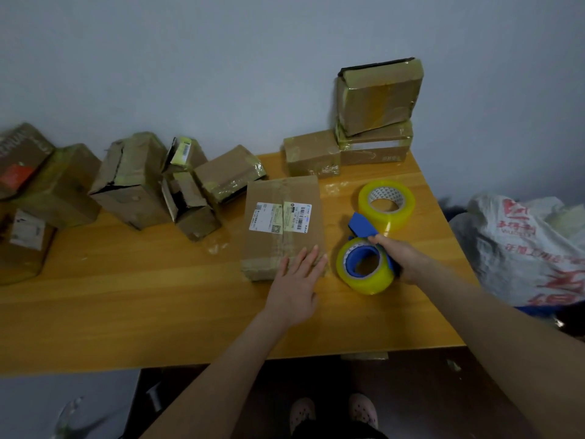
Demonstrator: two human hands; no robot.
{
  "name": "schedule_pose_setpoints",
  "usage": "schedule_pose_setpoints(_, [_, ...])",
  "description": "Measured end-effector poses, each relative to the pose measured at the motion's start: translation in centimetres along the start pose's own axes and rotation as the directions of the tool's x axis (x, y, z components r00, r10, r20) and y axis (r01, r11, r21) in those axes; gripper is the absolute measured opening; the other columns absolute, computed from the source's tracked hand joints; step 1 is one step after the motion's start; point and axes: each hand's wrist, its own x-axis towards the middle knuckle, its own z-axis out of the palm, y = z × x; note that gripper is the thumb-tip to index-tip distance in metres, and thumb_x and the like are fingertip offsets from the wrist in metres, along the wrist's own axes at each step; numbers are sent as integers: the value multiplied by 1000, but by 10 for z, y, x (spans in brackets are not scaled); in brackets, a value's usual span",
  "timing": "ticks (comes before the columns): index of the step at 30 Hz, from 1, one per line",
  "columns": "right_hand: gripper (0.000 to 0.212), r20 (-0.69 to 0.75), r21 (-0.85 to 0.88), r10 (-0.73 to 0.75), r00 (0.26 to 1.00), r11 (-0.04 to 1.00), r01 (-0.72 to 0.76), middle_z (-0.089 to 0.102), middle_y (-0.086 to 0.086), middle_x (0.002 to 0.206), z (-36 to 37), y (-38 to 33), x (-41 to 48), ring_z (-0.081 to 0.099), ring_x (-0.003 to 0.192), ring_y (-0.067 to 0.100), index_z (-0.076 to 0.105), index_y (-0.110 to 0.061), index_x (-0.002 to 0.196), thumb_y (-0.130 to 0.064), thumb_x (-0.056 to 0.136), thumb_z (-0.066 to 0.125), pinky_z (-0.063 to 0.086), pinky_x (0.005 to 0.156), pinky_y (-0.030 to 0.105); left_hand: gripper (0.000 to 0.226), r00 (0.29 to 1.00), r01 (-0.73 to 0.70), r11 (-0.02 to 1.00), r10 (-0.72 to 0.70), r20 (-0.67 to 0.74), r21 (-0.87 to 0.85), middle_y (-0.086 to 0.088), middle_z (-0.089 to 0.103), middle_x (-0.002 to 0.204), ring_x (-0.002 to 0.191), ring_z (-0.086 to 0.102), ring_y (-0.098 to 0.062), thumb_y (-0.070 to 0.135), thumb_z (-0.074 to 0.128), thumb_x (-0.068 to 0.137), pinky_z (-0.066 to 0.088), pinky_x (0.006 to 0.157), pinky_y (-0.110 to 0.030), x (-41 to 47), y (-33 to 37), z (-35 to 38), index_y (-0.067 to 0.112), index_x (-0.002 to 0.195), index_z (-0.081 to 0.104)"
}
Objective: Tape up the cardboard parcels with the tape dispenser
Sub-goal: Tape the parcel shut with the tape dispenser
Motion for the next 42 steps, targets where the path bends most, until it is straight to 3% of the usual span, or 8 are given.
schedule_pose_setpoints(3, [30,-111,-303,-169,979,944,129,55,2,88,0,-5,-3,54,78,19,46,-18,100,-45,94,58,45,73,40,66,1000,3,988,-6,-19,-156,2,-4,161,148,-4,-16,28,41,98,-1,119,-42,3,0,-9,22,153,6])
schedule_pose_setpoints(6, [31,-136,-775,-460,878,601,195,59,12,95,4,-15,-10,55,90,28,59,-10,102,-41,96,54,47,78,44,47,952,75,855,-215,-219,-514,4,28,155,139,26,-8,24,44,100,24,112,-25,-6,-9,-23,17,146,37])
schedule_pose_setpoints(12, [40,48,-726,-549,834,554,407,64,6,93,95,-14,-41,61,84,23,56,-13,120,-43,95,53,45,62,30,40,682,395,523,-718,-141,-756,-7,53,137,125,49,-21,14,44,100,38,105,-31,-35,-59,-27,8,140,44])
schedule_pose_setpoints(19, [41,-49,-773,-464,885,578,260,66,12,101,130,-1,-31,54,80,24,58,-6,108,-43,98,46,38,63,28,27,683,503,376,-724,91,-778,-7,62,111,90,57,-20,16,42,100,49,76,-32,-26,-76,-22,9,123,55])
schedule_pose_setpoints(24, [42,35,-696,-415,909,643,320,63,8,98,121,-3,-33,57,85,23,58,-7,111,-46,97,48,44,68,31,25,750,440,371,-653,107,-818,-4,68,104,85,58,-14,18,51,97,45,67,-24,-34,-96,-23,13,117,64])
schedule_pose_setpoints(29, [31,80,-775,-374,924,560,294,58,2,84,111,-9,-35,55,78,18,54,-16,87,-45,96,51,40,59,28,24,796,421,493,-604,49,-761,-3,69,90,95,60,-22,18,60,92,44,99,-39,-41,-107,-21,17,114,69])
schedule_pose_setpoints(37, [32,12,-541,-377,926,777,323,66,5,61,114,3,-33,66,52,18,55,-4,120,-24,95,60,55,48,25,20,851,322,620,-521,-69,-715,8,56,60,57,51,-8,12,68,82,37,50,-13,-43,-111,-18,16,102,71])
schedule_pose_setpoints(42, [56,0,-771,-572,820,522,364,71,9,91,114,14,-28,66,86,27,42,-17,142,-28,91,64,52,72,36,25,806,388,649,-583,-100,-654,6,55,74,66,51,-7,19,71,83,35,54,-13,-37,-109,-6,13,105,61])
